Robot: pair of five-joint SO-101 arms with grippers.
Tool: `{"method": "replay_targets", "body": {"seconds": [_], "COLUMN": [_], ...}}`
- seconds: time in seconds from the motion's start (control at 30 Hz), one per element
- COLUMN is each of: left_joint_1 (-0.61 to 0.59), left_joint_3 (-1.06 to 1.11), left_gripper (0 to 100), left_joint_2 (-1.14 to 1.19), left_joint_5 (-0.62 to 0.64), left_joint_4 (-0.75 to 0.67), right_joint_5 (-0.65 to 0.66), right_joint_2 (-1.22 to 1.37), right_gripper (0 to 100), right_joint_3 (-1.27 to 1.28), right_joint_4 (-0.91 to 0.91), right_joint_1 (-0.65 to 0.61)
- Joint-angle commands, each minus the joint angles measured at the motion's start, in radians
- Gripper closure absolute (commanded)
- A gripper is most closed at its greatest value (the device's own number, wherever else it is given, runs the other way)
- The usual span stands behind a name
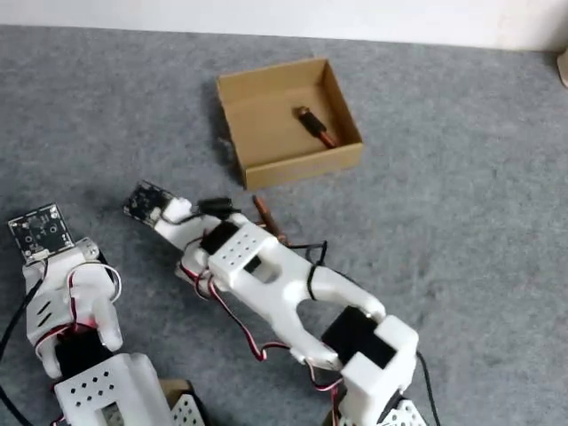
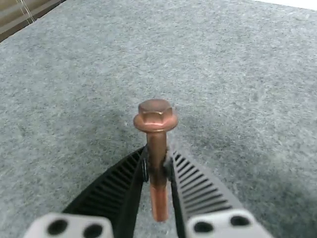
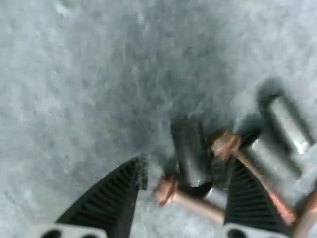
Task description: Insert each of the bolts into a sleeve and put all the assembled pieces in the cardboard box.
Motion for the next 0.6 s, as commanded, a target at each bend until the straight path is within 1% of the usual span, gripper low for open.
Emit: {"method": "replay_targets", "body": {"seconds": [0.0, 0.13, 0.5, 0.57], "left_joint_1": [-0.002, -0.004, -0.001, -0.001], "left_joint_3": [-0.016, -0.016, -0.016, -0.016], "left_gripper": [99, 99, 99, 99], "left_joint_2": [-0.024, -0.024, -0.024, -0.024], "left_joint_5": [0.008, 0.008, 0.008, 0.008], "left_joint_4": [-0.048, -0.046, -0.044, -0.044], "right_joint_5": [-0.011, -0.011, -0.011, -0.011], "right_joint_2": [-0.004, 0.002, 0.059, 0.061], "right_gripper": [77.4, 77.4, 77.5, 79.8], "right_joint_3": [0.028, 0.05, 0.056, 0.042], "right_joint_4": [-0.005, -0.077, -0.093, -0.111], "right_joint_1": [-0.002, -0.041, -0.047, -0.045]}}
